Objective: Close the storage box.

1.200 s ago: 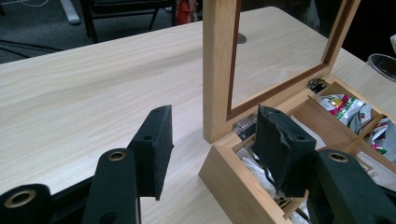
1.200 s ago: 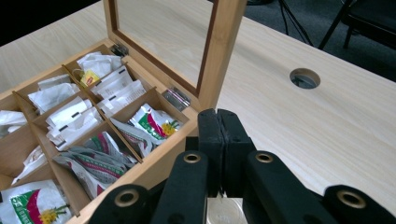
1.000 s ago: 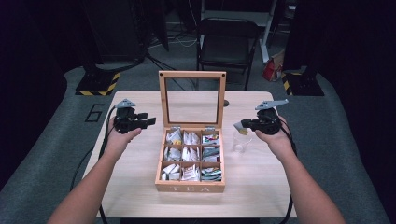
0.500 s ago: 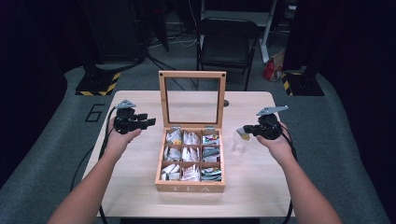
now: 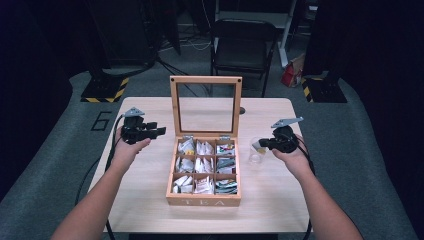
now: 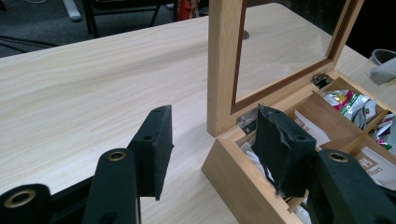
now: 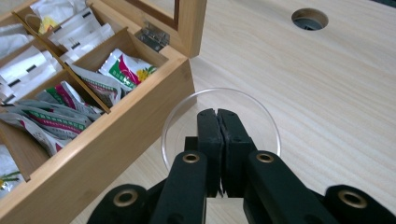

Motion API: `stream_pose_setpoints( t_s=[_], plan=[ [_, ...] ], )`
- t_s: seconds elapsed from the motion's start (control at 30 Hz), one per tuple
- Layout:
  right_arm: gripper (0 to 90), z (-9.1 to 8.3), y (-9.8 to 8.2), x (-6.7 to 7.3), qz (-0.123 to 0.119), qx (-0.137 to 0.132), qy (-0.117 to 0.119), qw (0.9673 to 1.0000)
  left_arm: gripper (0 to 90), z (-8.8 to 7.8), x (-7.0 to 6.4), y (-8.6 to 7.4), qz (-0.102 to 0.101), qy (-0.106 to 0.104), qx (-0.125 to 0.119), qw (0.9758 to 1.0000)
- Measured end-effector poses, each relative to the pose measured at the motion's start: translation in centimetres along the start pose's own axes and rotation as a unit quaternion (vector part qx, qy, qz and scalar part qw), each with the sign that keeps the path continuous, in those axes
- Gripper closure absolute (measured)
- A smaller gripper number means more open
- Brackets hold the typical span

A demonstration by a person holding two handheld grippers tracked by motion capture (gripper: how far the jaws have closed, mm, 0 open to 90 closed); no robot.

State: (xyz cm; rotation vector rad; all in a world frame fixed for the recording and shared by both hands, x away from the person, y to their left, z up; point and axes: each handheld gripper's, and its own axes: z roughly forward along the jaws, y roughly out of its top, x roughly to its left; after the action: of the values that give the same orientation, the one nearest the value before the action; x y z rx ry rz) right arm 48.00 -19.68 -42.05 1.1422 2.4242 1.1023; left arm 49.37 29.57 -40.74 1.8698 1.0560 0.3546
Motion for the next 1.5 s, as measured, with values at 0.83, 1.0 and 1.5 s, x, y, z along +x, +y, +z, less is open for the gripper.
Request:
stream_pose_setpoints(
  t_s=[0.83, 1.0, 1.5],
  plan=[
    [60.3, 0.9, 2.2, 1.4, 0.003, -0.02, 0.009, 0.9998, 46.2, -0.2, 0.1, 0.0, -0.004, 0.0, 0.002, 1.0],
    [55.2, 1.2, 3.3, 1.8, -0.001, -0.022, 0.009, 0.9997, 45.6, -0.1, 0.2, 0.0, -0.004, -0.003, 0.005, 1.0],
    [45.4, 0.6, 6.3, 2.8, -0.019, -0.045, 0.008, 0.9988, 45.4, -0.4, -0.1, 1.2, 0.022, -0.006, 0.014, 0.9996]
  ],
)
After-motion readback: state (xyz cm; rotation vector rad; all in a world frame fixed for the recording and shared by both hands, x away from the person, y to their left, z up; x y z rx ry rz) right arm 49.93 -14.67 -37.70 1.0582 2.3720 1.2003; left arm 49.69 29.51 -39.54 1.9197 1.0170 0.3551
